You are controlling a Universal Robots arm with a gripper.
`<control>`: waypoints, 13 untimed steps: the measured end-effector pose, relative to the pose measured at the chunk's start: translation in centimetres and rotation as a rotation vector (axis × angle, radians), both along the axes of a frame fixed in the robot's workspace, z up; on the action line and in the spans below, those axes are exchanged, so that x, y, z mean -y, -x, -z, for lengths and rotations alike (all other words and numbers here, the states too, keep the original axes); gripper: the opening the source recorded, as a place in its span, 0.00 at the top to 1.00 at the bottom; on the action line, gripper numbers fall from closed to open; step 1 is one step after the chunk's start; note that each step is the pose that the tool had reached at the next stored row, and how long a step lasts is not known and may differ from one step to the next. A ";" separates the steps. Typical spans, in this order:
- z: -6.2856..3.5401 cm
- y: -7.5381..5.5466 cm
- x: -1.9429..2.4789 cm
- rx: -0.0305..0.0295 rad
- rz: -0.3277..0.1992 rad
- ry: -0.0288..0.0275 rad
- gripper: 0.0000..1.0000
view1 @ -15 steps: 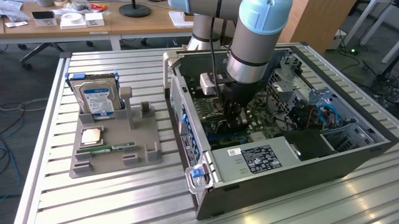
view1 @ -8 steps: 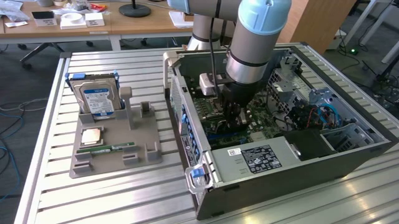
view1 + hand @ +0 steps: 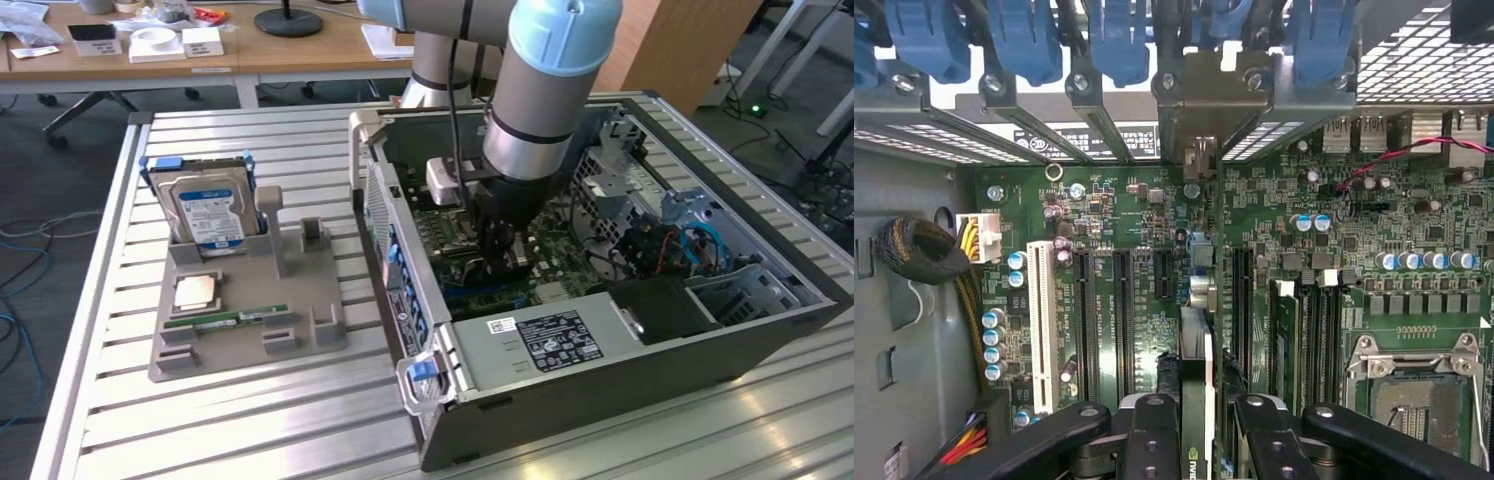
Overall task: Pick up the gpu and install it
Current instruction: 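Insert the gpu into the slot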
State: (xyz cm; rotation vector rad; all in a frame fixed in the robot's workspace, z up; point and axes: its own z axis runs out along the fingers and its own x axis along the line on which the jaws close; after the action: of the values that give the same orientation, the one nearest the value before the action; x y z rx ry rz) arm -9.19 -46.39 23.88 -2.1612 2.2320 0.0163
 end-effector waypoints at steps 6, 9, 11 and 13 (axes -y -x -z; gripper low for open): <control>0.07 0.0 0.00 0.0002 0.000 -0.0005 0.74; 0.08 0.0 0.01 0.0001 0.000 -0.0004 0.74; 0.09 0.1 0.00 0.0002 0.000 -0.0005 0.74; 0.10 0.1 0.01 0.0009 0.000 -0.0007 0.74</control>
State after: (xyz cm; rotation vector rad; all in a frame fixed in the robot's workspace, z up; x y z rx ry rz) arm -9.31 -46.40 23.78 -2.1608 2.2308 0.0162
